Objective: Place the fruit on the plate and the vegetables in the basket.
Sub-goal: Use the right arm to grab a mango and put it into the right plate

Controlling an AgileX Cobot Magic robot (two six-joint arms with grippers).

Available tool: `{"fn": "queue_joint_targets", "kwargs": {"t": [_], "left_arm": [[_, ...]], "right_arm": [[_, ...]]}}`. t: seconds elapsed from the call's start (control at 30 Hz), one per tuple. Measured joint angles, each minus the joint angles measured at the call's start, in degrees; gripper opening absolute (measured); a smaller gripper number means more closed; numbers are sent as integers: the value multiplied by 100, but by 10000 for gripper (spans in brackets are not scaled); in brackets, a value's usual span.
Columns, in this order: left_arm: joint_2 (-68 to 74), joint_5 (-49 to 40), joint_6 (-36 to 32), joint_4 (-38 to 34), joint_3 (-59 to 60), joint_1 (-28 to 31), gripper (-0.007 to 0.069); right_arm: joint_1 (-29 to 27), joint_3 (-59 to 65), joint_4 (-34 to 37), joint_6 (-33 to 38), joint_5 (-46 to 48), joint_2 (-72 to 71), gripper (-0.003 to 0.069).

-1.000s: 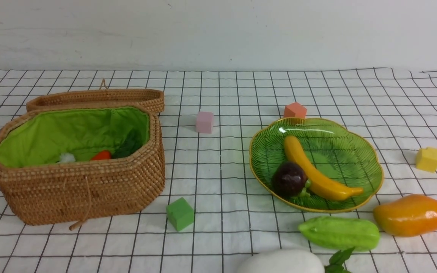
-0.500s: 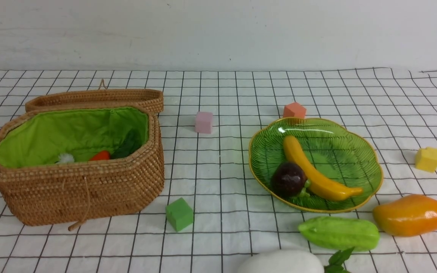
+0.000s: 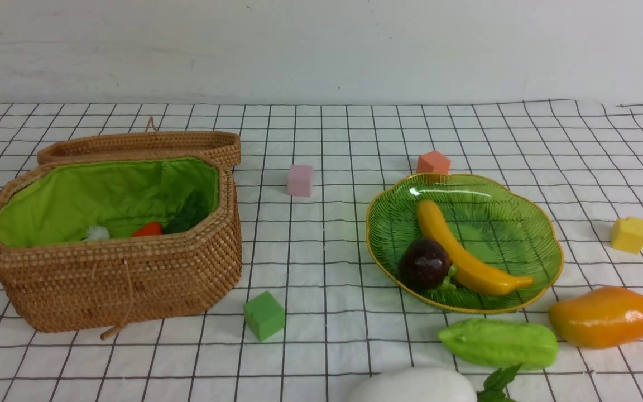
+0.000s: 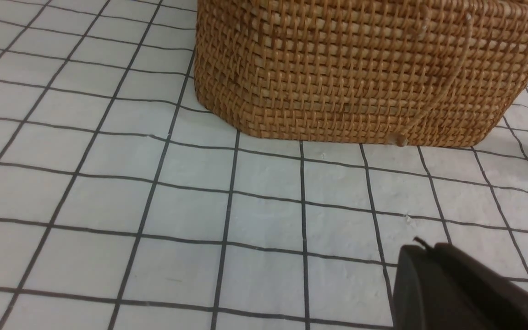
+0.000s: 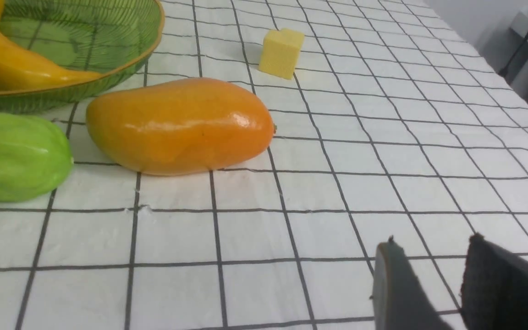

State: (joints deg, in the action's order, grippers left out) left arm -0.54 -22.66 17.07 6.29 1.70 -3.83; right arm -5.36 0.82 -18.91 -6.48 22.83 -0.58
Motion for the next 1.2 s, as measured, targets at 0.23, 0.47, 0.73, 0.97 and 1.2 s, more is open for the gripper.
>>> {"fn": "queue_joint_targets", "kwargs": {"t": [0.23, 0.47, 0.73, 0.97, 1.2], "left_arm": [[0, 0, 0, 0, 5, 0, 14], [0, 0, 0, 0, 5, 0, 22], [0, 0, 0, 0, 5, 0, 26], [0, 2, 0, 0, 5, 0, 32], [0, 2, 0, 0, 5, 0, 36]], "right_arm": [[0, 24, -657, 0, -8, 0, 244], [0, 60, -1950, 0, -551, 0, 244], [0, 60, -2830, 0, -805, 0, 244], [0, 60, -4167, 5, -2283, 0, 244], [0, 60, -5250, 5, -4617, 0, 244]]}}
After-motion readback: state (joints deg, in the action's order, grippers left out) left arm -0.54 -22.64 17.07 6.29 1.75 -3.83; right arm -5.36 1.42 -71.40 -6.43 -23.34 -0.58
